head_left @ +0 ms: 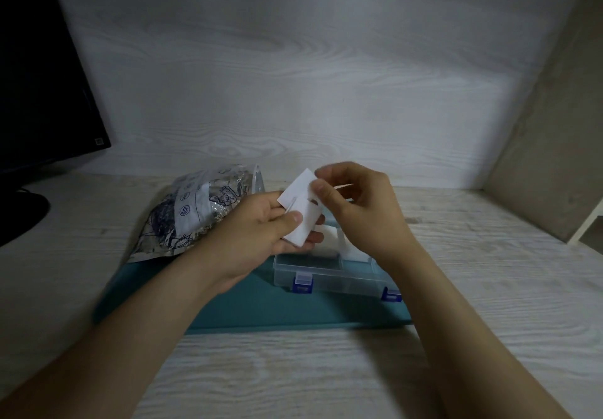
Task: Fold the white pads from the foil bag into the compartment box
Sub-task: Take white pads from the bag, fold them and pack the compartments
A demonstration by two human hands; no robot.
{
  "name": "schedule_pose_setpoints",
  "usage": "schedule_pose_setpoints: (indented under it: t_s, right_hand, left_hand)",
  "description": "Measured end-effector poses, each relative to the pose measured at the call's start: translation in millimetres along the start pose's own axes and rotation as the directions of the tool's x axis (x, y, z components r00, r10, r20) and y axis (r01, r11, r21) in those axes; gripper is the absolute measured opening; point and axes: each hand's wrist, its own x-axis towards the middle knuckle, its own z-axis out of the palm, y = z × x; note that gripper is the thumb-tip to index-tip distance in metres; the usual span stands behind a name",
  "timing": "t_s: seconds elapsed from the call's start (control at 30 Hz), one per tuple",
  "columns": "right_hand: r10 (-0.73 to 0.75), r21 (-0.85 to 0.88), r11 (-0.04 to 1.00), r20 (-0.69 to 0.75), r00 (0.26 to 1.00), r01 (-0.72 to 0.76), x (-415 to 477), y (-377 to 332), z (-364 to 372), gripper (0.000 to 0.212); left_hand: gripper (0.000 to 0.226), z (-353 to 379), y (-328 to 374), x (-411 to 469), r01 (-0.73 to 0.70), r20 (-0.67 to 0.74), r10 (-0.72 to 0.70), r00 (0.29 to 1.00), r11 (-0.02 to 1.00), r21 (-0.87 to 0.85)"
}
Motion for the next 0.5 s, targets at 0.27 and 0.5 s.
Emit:
schedule_pose_setpoints:
  t_s: [0.27, 0.5]
  right_hand:
    - [-0.005, 0.435, 0.900, -0.067, 0.998, 0.034, -1.3, -10.4, -15.4, 0.012]
    - [-0.009, 0.157, 0.988, 0.102, 0.995, -0.007, -3.1, -6.2, -5.5, 0.006]
  left_hand:
    - [0.031, -1.0, -1.0, 1.8, 0.009, -0.059, -0.008, 0.998, 1.000, 0.020]
    - [0.034, -0.4, 5.5, 5.2, 0.082, -0.093, -0.118, 0.989, 0.942, -0.325]
